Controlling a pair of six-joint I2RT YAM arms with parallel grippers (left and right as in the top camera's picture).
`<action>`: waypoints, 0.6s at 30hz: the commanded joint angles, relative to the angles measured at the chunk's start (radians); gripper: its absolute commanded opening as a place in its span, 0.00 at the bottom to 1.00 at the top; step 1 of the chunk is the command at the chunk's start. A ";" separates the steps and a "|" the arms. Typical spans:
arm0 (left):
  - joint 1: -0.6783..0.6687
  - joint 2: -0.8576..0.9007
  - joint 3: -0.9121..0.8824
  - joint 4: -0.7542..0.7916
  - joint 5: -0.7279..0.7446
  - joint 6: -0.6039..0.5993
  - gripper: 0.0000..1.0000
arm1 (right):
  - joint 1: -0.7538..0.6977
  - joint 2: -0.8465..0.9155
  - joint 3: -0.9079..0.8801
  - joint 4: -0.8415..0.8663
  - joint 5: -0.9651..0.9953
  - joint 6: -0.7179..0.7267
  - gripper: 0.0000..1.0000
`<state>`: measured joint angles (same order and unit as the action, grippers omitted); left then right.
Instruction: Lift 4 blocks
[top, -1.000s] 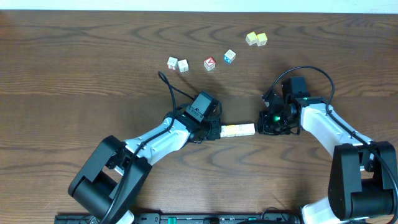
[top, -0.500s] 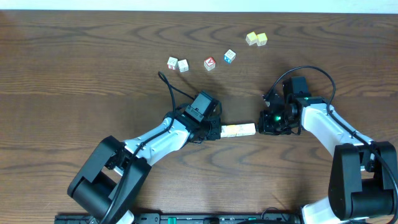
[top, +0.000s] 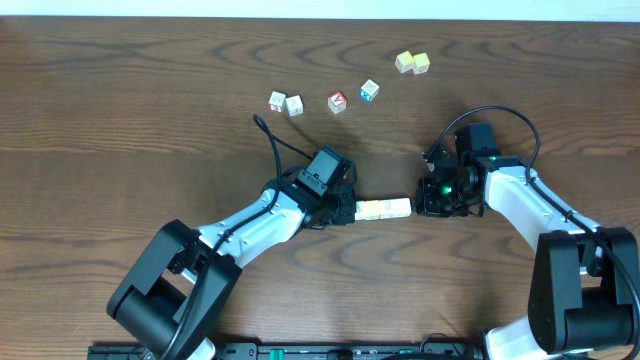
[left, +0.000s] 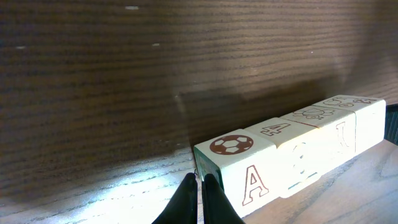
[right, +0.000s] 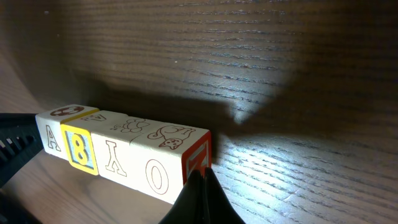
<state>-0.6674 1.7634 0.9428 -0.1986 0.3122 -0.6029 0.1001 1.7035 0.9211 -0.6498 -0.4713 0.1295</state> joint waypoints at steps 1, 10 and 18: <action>-0.016 -0.034 0.017 0.029 0.107 -0.002 0.07 | 0.019 0.002 0.014 0.006 -0.174 0.016 0.01; -0.016 -0.046 0.019 0.029 0.107 -0.001 0.07 | 0.019 0.002 0.014 0.006 -0.189 0.016 0.01; -0.016 -0.079 0.019 0.029 0.106 -0.001 0.07 | 0.019 0.002 0.027 -0.001 -0.219 0.024 0.01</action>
<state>-0.6617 1.7107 0.9428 -0.1986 0.3119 -0.6025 0.1001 1.7035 0.9211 -0.6537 -0.4747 0.1326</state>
